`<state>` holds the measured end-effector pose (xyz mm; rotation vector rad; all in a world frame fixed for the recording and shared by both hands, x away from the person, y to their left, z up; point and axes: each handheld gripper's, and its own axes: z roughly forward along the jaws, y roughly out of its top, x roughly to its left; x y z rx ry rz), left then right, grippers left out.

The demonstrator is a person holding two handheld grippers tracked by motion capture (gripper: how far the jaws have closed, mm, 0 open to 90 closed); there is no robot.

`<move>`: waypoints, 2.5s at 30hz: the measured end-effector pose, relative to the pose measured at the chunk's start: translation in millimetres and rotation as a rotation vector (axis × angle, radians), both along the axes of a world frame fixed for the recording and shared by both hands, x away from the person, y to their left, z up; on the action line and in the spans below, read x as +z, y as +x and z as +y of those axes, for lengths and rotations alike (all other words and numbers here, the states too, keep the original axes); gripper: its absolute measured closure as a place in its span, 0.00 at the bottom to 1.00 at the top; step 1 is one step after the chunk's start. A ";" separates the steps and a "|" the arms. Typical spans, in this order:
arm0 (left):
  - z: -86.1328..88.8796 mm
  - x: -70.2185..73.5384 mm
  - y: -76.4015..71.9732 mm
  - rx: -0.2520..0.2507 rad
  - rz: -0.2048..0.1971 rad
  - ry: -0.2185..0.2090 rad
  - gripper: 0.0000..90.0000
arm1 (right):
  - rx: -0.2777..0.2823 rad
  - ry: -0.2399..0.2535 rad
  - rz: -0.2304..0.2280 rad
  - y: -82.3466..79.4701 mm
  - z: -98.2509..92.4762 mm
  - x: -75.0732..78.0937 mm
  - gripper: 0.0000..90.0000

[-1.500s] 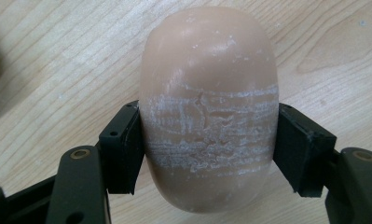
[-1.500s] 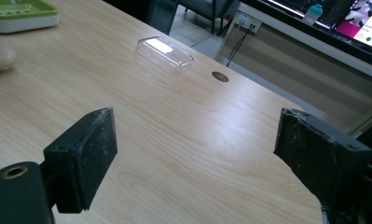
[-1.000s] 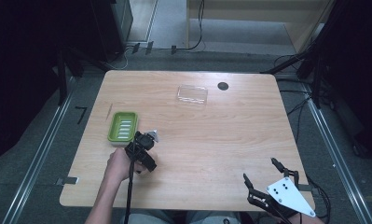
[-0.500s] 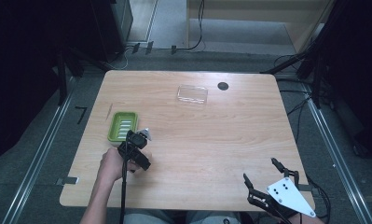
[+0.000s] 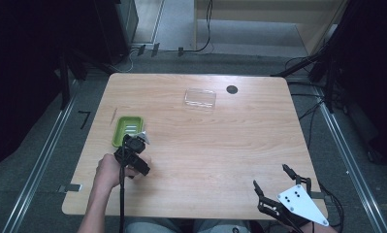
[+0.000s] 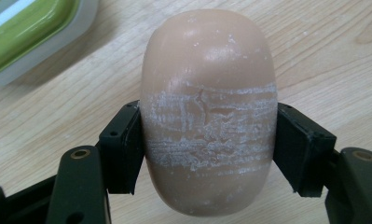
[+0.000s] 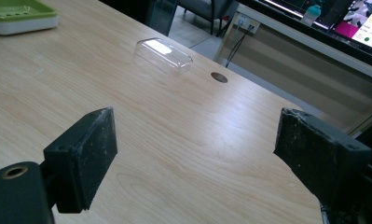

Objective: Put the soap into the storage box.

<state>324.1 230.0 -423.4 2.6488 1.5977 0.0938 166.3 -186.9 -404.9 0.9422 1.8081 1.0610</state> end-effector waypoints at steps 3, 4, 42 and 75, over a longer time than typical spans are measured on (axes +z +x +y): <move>4.8 1.4 -0.3 0.011 -0.007 -0.002 0.37 | 0.000 0.001 -0.001 -0.1 0.0 0.1 0.15; 6.6 1.9 -0.4 0.014 -0.006 -0.004 0.38 | 0.000 0.000 -0.001 -0.1 0.1 0.1 0.15; 41.3 30.4 17.6 0.090 -0.081 -0.053 0.38 | 0.008 -0.008 0.008 0.3 1.7 -0.1 0.15; 59.4 42.6 60.4 0.138 -0.132 -0.104 0.38 | 0.007 -0.010 0.008 1.5 1.5 -0.8 0.15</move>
